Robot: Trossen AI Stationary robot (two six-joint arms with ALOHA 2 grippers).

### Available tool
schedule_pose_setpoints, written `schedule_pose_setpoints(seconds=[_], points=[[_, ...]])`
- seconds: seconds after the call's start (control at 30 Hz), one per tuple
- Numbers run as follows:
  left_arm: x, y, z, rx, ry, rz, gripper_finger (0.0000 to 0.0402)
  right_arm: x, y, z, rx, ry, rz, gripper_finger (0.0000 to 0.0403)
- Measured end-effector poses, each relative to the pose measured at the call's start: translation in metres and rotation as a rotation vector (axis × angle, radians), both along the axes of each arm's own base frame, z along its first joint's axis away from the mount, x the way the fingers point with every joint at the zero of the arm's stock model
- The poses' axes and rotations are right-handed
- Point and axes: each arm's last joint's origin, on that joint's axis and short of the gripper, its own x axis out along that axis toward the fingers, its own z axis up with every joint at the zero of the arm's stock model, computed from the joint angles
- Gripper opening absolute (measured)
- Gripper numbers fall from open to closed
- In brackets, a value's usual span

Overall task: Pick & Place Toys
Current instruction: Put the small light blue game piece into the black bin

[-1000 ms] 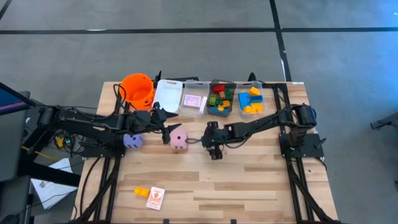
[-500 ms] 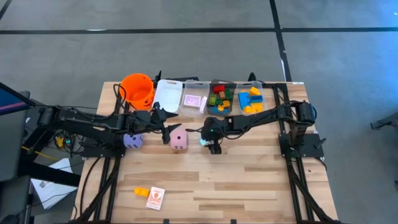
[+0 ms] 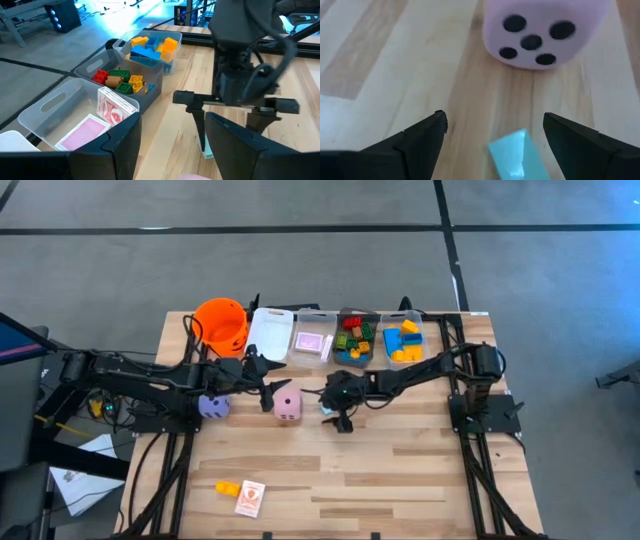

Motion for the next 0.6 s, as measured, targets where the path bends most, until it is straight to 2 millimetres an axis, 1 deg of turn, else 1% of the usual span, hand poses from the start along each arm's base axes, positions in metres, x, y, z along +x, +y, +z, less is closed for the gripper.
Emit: schedule_pose_setpoints(seconds=[0.13,0.23,0.33,0.43,0.5,0.6], points=[[0.000,0.000,0.000,0.000,0.000,0.000,0.0209,-0.005,-0.003,-0.007,0.018,-0.077,-0.007,0.0329],[0.000,0.000,0.000,0.000,0.001,0.001,0.0209,-0.014,-0.006,-0.016,0.017,-0.123,-0.016,0.0329],[0.000,0.000,0.000,0.000,0.001,0.001,0.0209,-0.019,-0.010,-0.018,0.019,-0.197,-0.028,0.0329],[0.000,0.000,0.000,0.000,0.000,0.001,0.0209,-0.025,-0.013,-0.023,0.013,-0.202,-0.035,0.0329],[0.000,0.000,0.000,0.000,0.000,0.001,0.0209,-0.025,-0.014,-0.027,0.004,-0.210,-0.033,0.0329],[0.000,0.000,0.000,0.000,-0.001,0.001,0.0209,-0.024,-0.016,-0.041,0.009,-0.179,-0.036,0.0329]])
